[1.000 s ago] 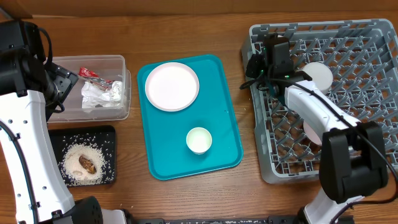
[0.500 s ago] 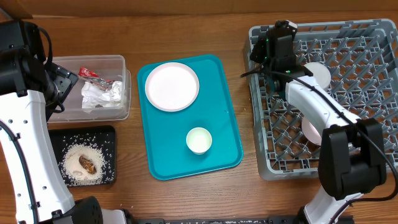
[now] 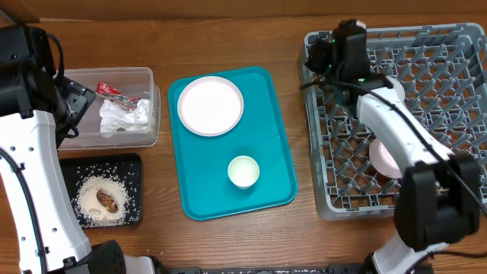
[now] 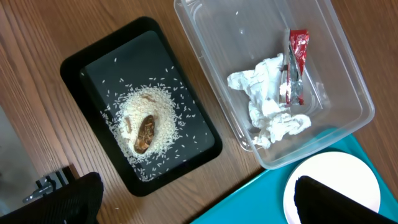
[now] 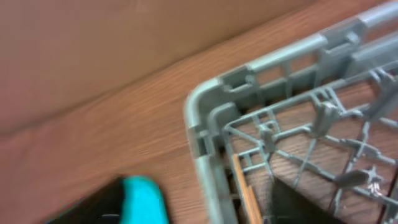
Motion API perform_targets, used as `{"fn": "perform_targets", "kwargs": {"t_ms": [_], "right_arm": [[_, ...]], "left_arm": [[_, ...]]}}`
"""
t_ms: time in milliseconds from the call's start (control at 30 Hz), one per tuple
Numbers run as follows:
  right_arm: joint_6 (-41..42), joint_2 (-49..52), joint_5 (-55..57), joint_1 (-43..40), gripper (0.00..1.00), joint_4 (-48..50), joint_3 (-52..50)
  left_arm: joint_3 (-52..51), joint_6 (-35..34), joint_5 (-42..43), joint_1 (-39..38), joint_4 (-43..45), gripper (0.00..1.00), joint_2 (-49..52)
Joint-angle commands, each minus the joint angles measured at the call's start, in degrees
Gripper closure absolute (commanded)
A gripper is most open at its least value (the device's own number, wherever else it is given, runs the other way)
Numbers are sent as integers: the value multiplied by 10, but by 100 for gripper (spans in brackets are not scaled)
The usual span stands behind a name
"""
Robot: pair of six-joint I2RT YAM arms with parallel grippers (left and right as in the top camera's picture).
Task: Sort waste into correct bins and load items into the dishwasher
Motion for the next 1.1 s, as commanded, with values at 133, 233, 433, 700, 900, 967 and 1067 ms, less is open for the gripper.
{"fn": "perform_targets", "kwargs": {"t_ms": [133, 233, 433, 700, 900, 967, 1067], "right_arm": [[-40, -132, -410, -1, 0, -30, 50], [-40, -139, -495, 4, 0, -30, 50], [-67, -137, -497, 44, 6, -65, 48], [-45, -125, -197, 150, 34, -132, 48], [14, -67, -96, 196, 46, -117, 48], [27, -38, -99, 201, 46, -102, 48], [57, 6, -99, 203, 47, -85, 48]], "left_arm": [[2, -10, -1, 0, -1, 0, 2], [2, -10, -1, 0, -2, 0, 2], [2, -10, -1, 0, -1, 0, 2], [2, -10, -1, 0, -1, 0, 2], [2, -10, -1, 0, -1, 0, 2], [2, -10, -1, 0, -2, 0, 2], [2, -10, -1, 0, -1, 0, 2]]}}
